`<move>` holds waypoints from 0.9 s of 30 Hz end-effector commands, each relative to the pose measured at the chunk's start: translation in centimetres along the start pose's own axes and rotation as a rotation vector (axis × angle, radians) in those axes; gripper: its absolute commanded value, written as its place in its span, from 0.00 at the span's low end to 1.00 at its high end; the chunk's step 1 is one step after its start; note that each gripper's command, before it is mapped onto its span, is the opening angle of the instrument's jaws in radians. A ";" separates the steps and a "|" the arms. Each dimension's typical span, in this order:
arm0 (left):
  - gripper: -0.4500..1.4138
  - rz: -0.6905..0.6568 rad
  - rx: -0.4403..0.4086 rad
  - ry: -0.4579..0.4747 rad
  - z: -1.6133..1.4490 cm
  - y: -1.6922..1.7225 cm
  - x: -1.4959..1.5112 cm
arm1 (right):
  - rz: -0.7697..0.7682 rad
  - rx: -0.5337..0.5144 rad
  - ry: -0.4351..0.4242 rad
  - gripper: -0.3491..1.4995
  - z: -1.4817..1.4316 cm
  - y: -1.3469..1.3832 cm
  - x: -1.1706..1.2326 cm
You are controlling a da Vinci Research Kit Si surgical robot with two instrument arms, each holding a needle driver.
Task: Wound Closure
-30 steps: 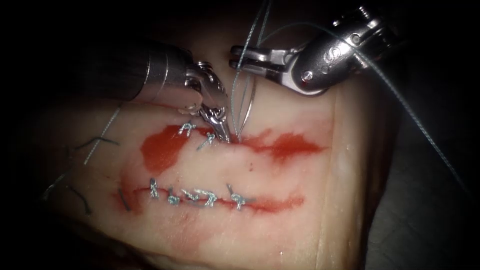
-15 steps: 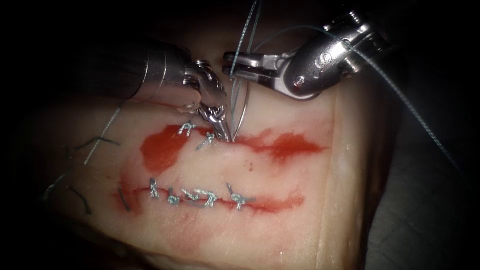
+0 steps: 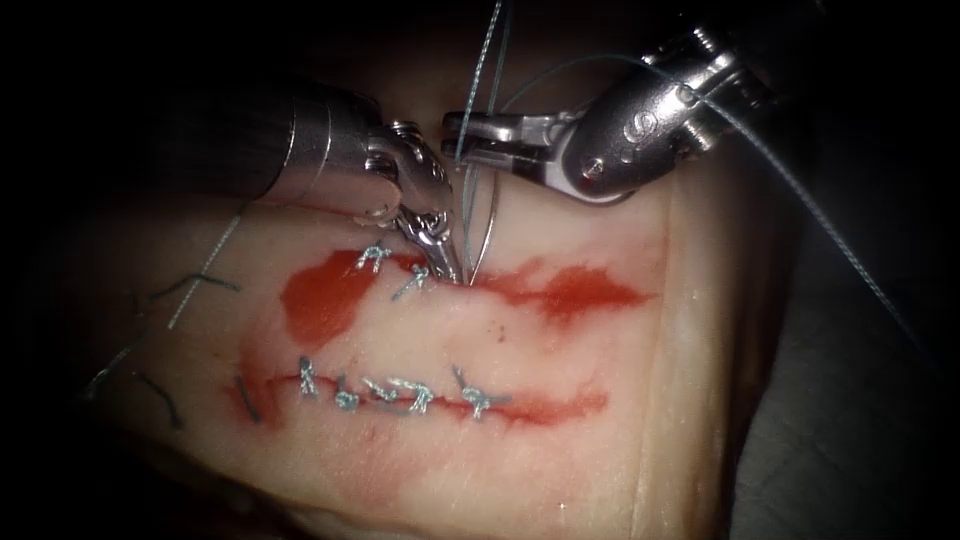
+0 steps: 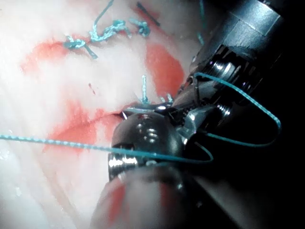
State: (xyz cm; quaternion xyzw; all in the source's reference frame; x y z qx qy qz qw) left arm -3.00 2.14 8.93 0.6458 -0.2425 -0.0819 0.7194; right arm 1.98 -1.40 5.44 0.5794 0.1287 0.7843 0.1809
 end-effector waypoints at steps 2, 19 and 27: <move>0.00 0.003 -0.004 -0.002 0.00 0.06 -0.04 | -0.001 0.001 -0.012 0.00 0.11 -0.01 0.01; 0.00 0.006 -0.012 0.000 0.01 0.08 -0.03 | 0.132 0.101 -0.105 0.00 0.08 -0.01 0.01; 0.00 0.008 -0.012 0.000 0.01 0.07 -0.03 | 0.174 0.128 -0.135 0.00 0.09 0.00 0.01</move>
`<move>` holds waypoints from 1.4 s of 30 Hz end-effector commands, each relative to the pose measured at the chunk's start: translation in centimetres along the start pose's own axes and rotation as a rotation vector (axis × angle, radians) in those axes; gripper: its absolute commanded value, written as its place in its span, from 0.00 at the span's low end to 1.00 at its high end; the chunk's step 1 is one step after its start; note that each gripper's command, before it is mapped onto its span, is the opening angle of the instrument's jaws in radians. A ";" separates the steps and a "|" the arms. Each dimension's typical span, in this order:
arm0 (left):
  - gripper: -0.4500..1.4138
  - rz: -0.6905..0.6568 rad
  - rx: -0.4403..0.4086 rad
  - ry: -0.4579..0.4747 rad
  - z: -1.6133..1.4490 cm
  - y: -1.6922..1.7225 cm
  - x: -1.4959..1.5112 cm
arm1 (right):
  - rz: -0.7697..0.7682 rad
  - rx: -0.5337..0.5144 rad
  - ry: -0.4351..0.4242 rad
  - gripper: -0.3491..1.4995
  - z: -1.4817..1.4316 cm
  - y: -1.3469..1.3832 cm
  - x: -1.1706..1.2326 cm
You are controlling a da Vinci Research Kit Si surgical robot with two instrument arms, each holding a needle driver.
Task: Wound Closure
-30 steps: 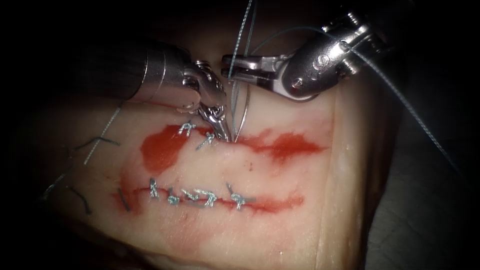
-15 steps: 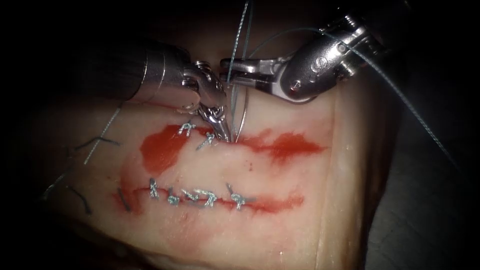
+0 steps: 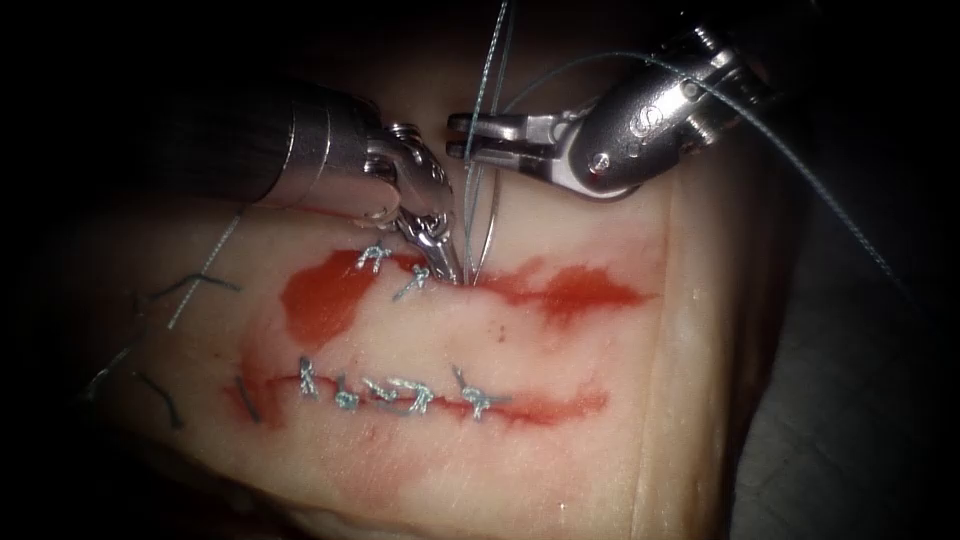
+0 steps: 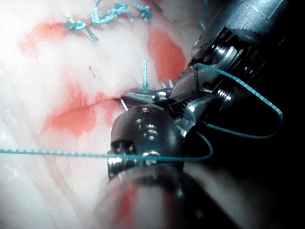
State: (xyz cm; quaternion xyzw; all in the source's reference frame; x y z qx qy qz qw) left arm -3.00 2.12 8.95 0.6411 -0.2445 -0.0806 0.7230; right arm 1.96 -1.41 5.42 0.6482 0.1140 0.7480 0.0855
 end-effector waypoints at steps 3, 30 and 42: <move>0.00 0.001 -0.001 0.001 -0.01 0.06 -0.04 | 0.022 0.019 -0.027 0.00 0.11 0.01 0.04; 0.00 0.004 0.002 0.005 0.01 0.04 -0.04 | 0.149 0.097 -0.114 0.00 0.11 0.01 0.07; 0.00 0.002 0.006 0.007 0.02 0.03 -0.03 | 0.200 0.145 -0.123 0.00 0.09 0.01 0.09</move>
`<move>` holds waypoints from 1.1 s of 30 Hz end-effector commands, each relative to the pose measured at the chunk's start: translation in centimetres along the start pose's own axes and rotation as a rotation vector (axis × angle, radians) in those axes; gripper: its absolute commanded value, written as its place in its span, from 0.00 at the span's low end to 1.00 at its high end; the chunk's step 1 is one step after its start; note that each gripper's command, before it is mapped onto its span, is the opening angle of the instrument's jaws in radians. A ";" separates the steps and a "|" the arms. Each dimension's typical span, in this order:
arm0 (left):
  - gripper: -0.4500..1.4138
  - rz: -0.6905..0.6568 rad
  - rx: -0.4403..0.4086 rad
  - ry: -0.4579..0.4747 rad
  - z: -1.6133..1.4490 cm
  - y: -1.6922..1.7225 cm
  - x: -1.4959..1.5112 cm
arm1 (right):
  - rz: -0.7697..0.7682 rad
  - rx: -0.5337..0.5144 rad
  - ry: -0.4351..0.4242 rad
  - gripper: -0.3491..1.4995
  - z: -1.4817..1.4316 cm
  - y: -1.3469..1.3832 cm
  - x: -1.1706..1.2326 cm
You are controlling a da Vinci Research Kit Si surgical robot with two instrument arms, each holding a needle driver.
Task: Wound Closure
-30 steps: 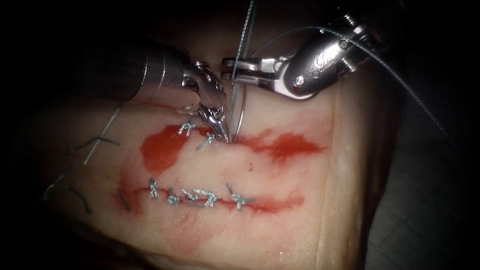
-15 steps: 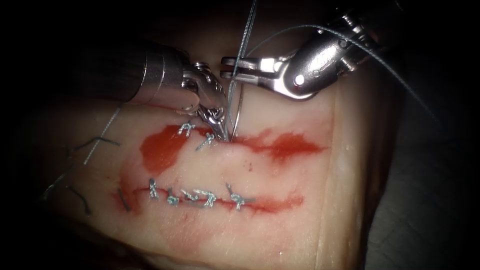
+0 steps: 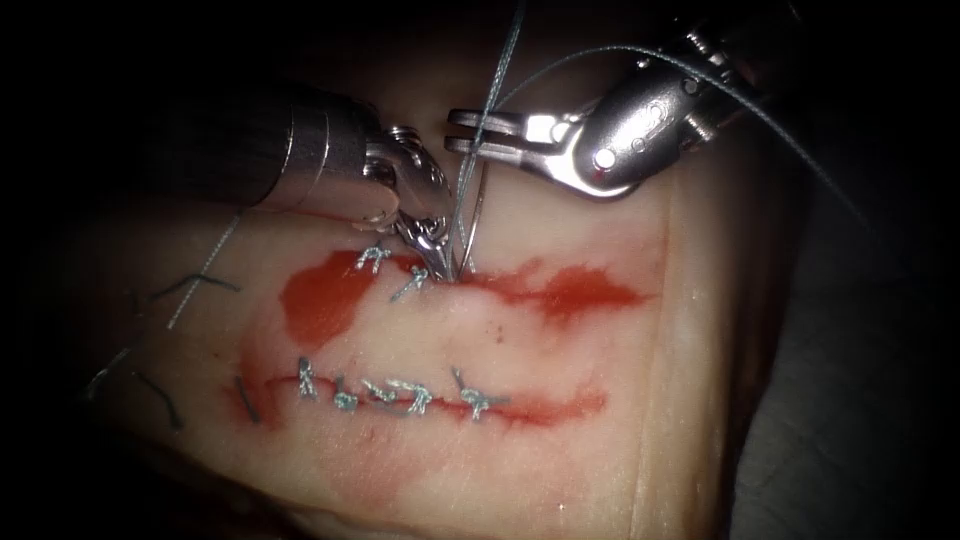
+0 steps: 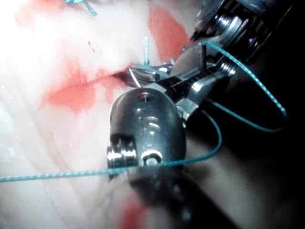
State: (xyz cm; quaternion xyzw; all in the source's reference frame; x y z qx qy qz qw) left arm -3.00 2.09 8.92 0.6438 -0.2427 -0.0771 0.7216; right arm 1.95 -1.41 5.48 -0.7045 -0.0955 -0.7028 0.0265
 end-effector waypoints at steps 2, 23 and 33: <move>0.00 0.002 0.000 0.002 0.00 0.06 -0.04 | 0.014 0.010 -0.008 0.00 0.09 0.00 0.05; 0.00 -0.003 0.001 0.003 0.00 0.06 -0.04 | 0.101 -0.001 -0.030 0.00 0.08 0.06 0.12; 0.00 0.001 0.000 0.001 0.01 0.07 -0.03 | 0.108 -0.025 -0.003 0.00 0.07 0.06 0.13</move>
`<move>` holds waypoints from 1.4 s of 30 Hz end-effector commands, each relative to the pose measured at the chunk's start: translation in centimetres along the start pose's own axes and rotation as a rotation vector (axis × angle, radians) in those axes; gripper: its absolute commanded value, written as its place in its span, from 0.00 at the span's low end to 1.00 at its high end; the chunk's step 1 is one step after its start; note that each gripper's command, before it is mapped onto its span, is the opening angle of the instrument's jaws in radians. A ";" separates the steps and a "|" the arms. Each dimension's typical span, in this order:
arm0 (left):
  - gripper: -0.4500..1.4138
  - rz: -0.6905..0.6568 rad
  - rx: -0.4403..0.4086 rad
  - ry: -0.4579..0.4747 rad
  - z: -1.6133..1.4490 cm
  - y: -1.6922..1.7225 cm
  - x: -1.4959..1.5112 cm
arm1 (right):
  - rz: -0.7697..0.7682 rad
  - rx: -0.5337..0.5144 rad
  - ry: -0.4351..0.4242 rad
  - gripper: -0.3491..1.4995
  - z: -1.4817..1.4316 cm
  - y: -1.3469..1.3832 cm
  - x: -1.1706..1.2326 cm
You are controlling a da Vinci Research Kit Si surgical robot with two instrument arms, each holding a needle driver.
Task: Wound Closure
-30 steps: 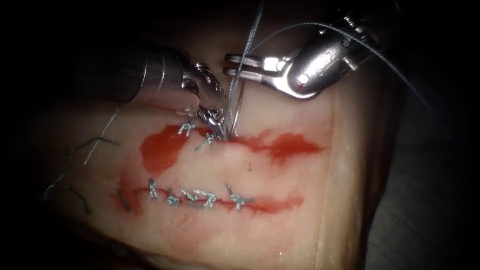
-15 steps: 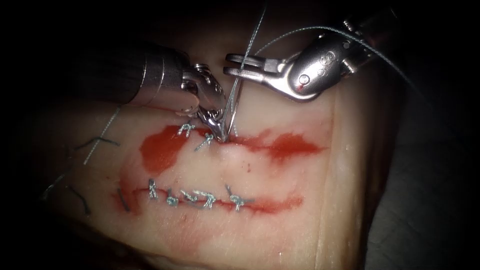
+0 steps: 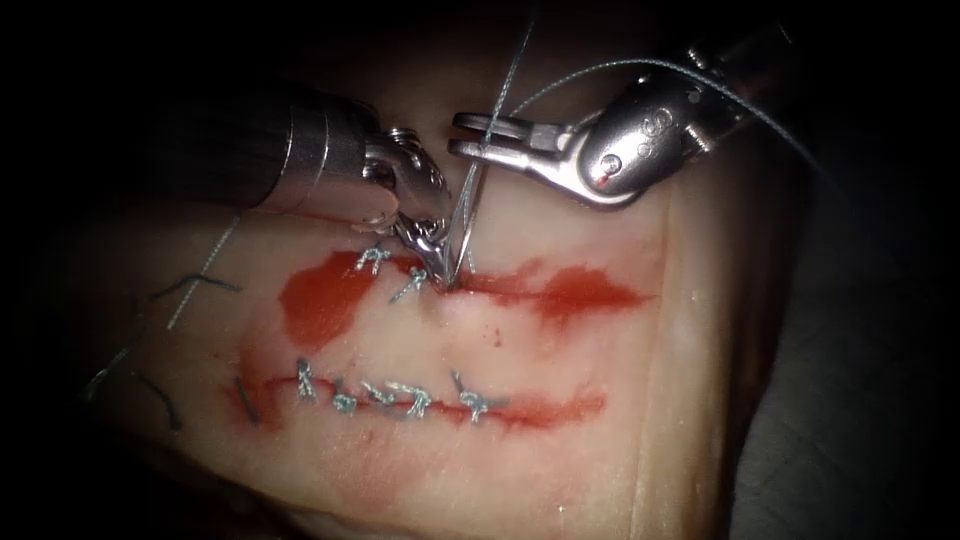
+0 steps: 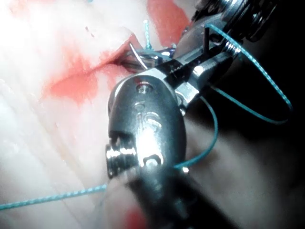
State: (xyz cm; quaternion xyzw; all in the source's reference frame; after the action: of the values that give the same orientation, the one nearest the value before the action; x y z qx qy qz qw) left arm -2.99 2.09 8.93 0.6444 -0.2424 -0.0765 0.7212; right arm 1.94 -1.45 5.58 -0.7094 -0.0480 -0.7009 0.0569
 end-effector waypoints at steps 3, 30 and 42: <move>0.00 -0.003 0.000 0.002 0.00 0.06 -0.04 | -0.036 -0.028 0.034 0.00 0.08 0.00 0.05; 0.00 -0.009 0.007 0.006 0.00 0.04 -0.02 | -0.063 -0.064 0.071 0.00 0.05 0.03 0.14; 0.00 -0.018 0.009 0.011 0.00 0.04 -0.02 | 0.073 -0.095 0.051 0.00 0.08 0.13 0.25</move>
State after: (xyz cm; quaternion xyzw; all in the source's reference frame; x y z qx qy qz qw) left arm -2.97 2.07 8.91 0.6510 -0.2328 -0.0785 0.7182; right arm 1.95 -1.58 5.78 -0.6946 0.0151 -0.7173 0.0529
